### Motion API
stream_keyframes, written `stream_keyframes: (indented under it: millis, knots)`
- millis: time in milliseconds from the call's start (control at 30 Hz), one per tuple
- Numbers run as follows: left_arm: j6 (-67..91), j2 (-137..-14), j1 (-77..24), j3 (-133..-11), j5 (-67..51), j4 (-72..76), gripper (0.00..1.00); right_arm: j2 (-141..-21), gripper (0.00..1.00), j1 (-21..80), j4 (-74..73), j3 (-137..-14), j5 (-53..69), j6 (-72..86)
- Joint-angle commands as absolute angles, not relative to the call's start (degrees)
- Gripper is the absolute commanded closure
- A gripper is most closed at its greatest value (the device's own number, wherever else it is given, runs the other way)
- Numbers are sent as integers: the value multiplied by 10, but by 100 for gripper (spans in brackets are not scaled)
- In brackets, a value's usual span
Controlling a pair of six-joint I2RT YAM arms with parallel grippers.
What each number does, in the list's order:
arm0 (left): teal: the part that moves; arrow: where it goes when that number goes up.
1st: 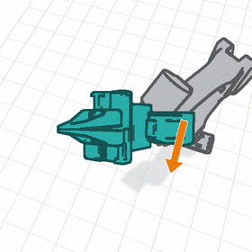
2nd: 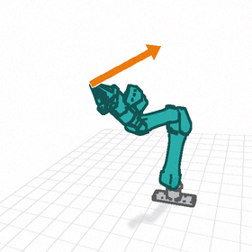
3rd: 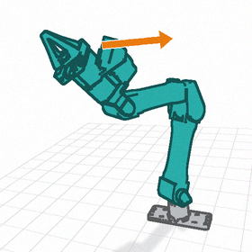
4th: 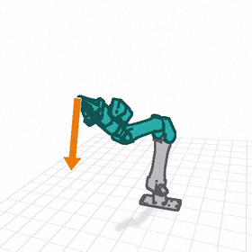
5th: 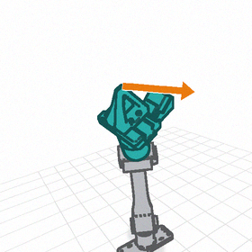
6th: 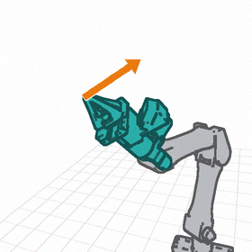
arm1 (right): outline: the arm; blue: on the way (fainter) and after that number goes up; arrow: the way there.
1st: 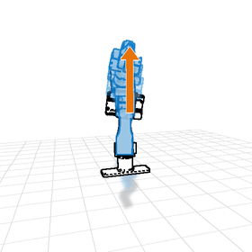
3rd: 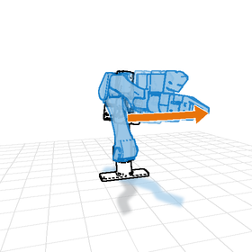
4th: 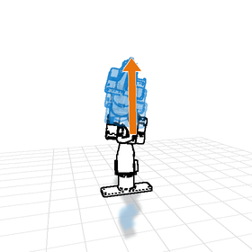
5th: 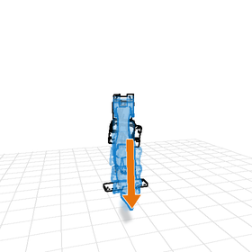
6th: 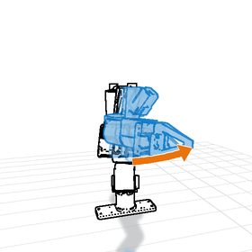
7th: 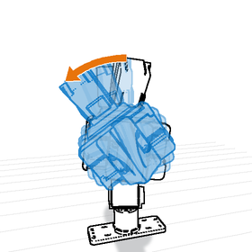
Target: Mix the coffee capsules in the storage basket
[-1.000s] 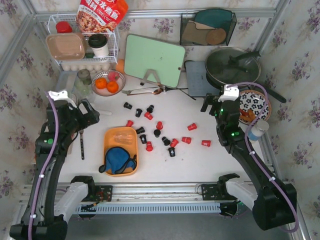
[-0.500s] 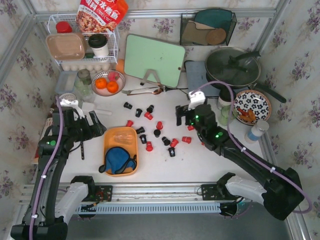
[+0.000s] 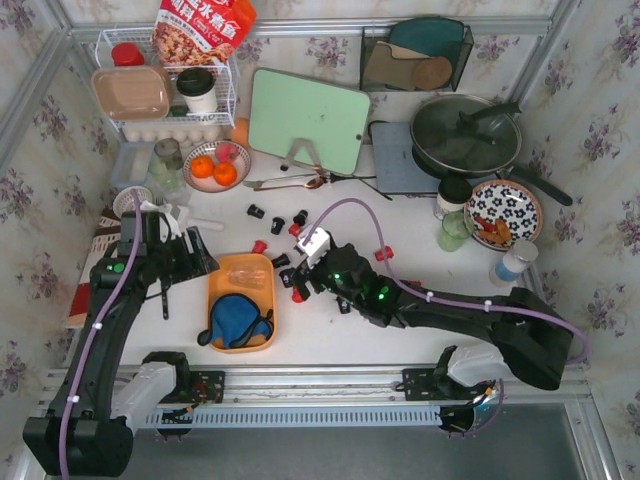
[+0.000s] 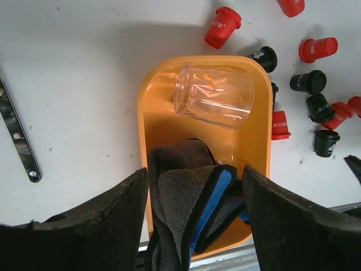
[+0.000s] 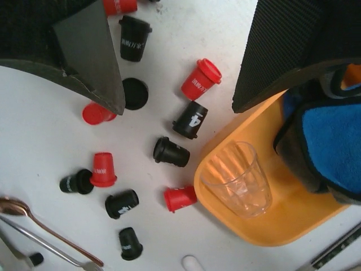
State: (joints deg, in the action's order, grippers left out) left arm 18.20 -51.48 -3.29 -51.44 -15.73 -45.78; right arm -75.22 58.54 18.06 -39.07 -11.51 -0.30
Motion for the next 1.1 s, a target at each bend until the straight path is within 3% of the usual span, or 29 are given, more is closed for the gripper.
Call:
stream_keyframes:
  millis: [0, 133, 367, 500, 1067]
  knots:
    - [171, -530, -33, -530, -163, -450, 30, -786, 17, 591, 279, -396, -35, -95]
    - [164, -537, -33, -538, -152, -450, 33, -822, 21, 594, 281, -442, -16, -31]
    - [164, -515, -33, -528, -124, -442, 35, -894, 25, 629, 319, -472, -161, 234]
    - [158, -488, -33, -529, -101, -447, 35, -930, 29, 635, 330, -475, -176, 360]
    - [149, -469, -33, -540, -93, -448, 34, -1050, 42, 657, 324, -538, -178, 431]
